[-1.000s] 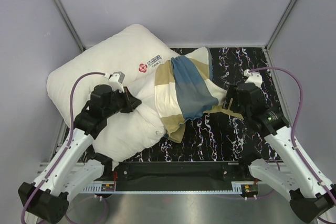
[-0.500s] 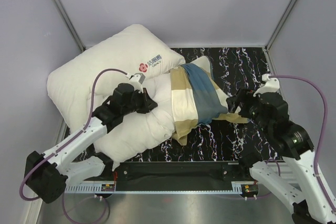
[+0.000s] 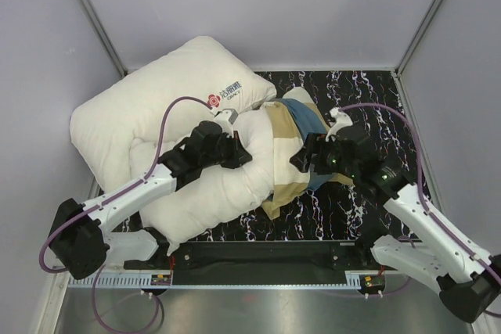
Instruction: Remove the pillowcase from the pillow
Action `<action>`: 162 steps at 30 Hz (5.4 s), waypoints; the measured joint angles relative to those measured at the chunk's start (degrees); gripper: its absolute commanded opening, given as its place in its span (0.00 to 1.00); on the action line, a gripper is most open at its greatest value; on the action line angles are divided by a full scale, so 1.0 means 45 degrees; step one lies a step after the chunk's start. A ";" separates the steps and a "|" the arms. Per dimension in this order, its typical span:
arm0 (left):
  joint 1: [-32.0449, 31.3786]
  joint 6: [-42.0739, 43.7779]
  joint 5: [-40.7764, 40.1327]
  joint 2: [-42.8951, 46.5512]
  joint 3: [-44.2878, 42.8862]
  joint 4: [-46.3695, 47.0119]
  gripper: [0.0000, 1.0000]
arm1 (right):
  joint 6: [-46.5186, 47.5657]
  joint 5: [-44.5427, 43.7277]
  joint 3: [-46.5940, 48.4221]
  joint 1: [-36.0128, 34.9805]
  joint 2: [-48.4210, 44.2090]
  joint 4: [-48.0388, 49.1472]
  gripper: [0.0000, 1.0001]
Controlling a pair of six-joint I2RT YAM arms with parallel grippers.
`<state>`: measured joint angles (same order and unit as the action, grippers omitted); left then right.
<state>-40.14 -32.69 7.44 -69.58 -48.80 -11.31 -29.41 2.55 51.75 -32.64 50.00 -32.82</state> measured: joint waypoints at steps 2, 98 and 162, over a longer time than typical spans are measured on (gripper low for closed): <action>-0.0063 -0.0034 -0.0078 0.0000 0.0000 0.0053 0.00 | -0.0073 -0.0019 0.0015 -0.0763 0.0505 0.0403 0.78; 0.3031 0.0826 0.1185 0.1331 -0.1438 -0.2943 0.01 | -0.2074 -0.2016 -0.2273 -0.0491 -0.1253 -0.0219 0.00; -0.3803 0.0690 -0.3725 -0.2875 -0.2861 0.0160 0.00 | -0.3298 -0.2424 -0.3861 -0.0937 -0.2880 -0.1258 0.00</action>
<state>-57.25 -29.58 -9.32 -82.52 -61.67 -10.59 -44.25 -8.36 34.37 -36.86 37.04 -38.48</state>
